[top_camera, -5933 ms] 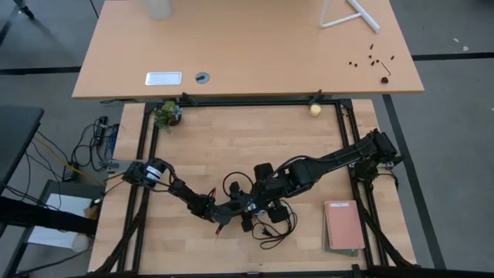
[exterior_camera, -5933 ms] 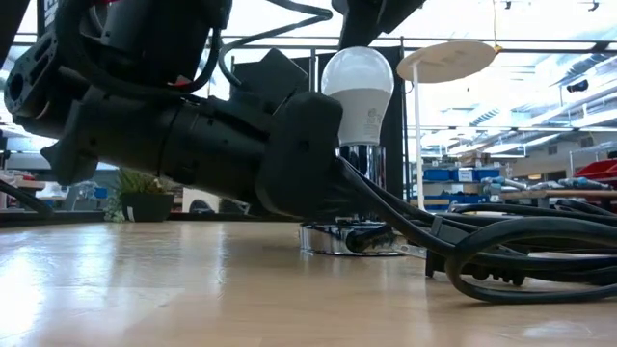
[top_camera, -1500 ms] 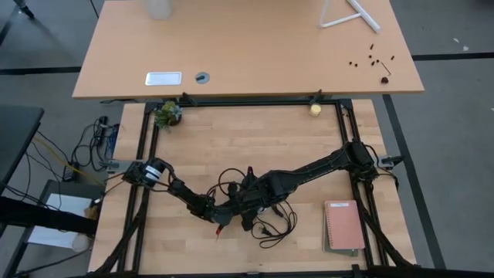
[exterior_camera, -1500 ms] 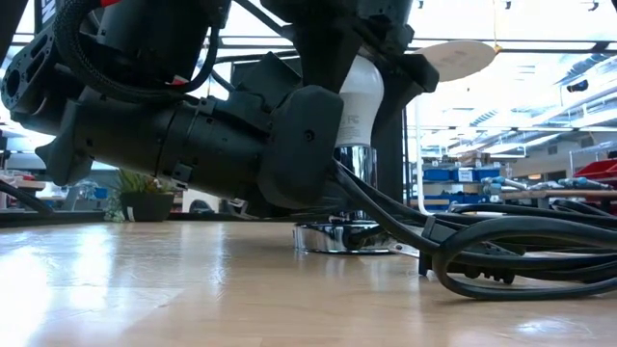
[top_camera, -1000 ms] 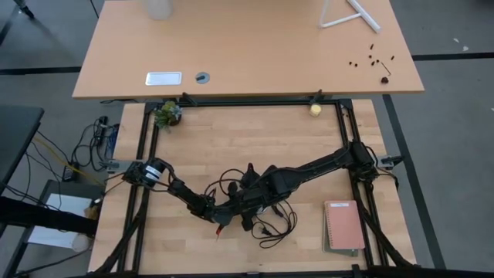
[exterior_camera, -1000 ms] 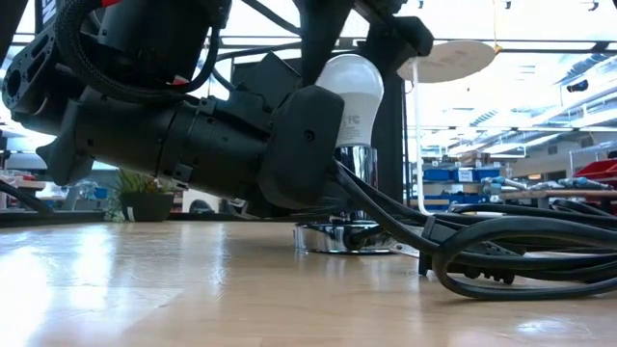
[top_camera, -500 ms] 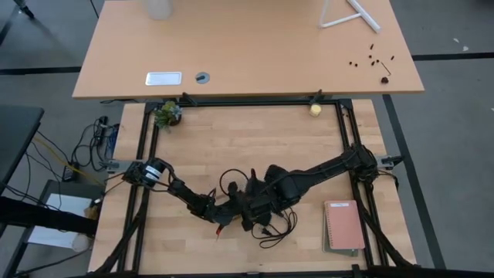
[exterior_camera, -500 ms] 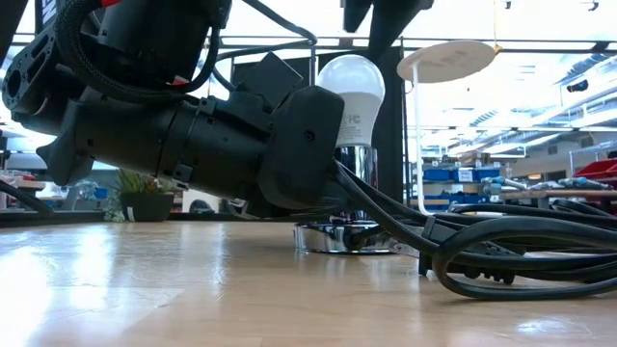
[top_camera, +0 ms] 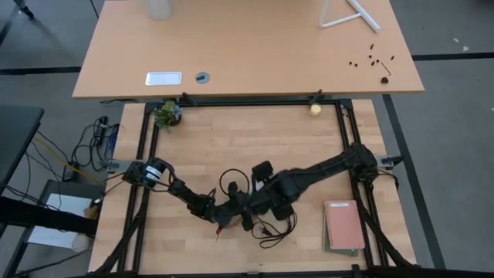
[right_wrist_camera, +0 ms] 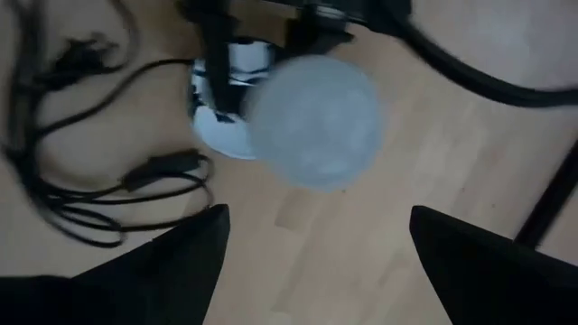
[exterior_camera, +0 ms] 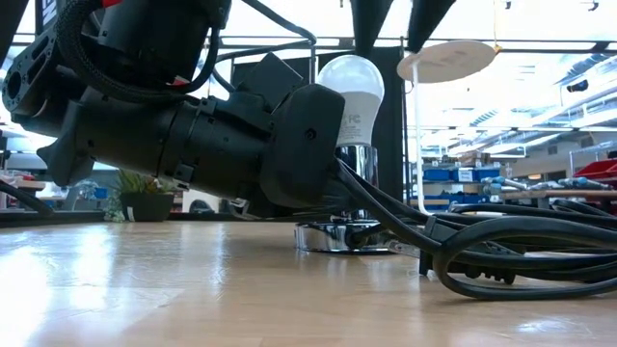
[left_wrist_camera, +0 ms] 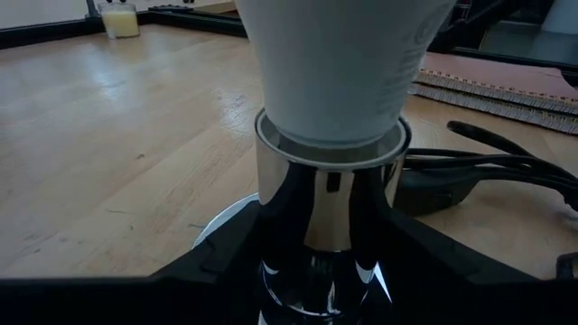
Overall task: Screw lightbulb
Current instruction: Insert the lightbulb into the lamp
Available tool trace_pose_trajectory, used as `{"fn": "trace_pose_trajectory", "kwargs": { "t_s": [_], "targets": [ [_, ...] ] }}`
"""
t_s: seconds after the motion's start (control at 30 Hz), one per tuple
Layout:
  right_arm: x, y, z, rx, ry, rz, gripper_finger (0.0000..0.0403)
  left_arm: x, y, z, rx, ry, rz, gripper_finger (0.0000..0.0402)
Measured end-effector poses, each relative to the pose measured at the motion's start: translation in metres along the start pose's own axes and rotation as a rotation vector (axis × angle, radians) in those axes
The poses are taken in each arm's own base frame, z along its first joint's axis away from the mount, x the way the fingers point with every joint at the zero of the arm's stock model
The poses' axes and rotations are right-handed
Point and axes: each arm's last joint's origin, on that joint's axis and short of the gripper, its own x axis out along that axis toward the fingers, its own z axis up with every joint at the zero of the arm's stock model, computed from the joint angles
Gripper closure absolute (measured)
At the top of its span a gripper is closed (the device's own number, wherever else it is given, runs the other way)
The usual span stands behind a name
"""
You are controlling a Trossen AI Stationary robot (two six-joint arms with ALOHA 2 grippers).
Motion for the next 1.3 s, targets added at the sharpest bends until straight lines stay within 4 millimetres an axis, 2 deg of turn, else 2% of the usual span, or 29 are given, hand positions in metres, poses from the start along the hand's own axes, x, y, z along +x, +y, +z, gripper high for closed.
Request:
{"fn": "trace_pose_trajectory", "kwargs": {
  "t_s": [0.2,0.5,0.7,1.3],
  "targets": [
    [0.011,-0.020,0.000,-0.032,-0.025,0.082,0.0051,0.000,0.000,0.000,-0.001,0.000,0.000,0.0206],
    [0.051,-0.017,0.004,-0.129,-0.051,0.157,0.0051,0.000,0.000,0.000,0.001,0.002,0.000,0.0206],
    [0.054,-0.020,0.010,-0.123,-0.137,0.187,0.0051,0.000,0.000,0.000,0.001,0.002,0.000,0.0206],
    [0.056,-0.026,0.015,-0.165,-0.203,0.166,0.0060,0.000,0.000,0.000,0.001,0.002,0.000,0.0206]
  ]
}}
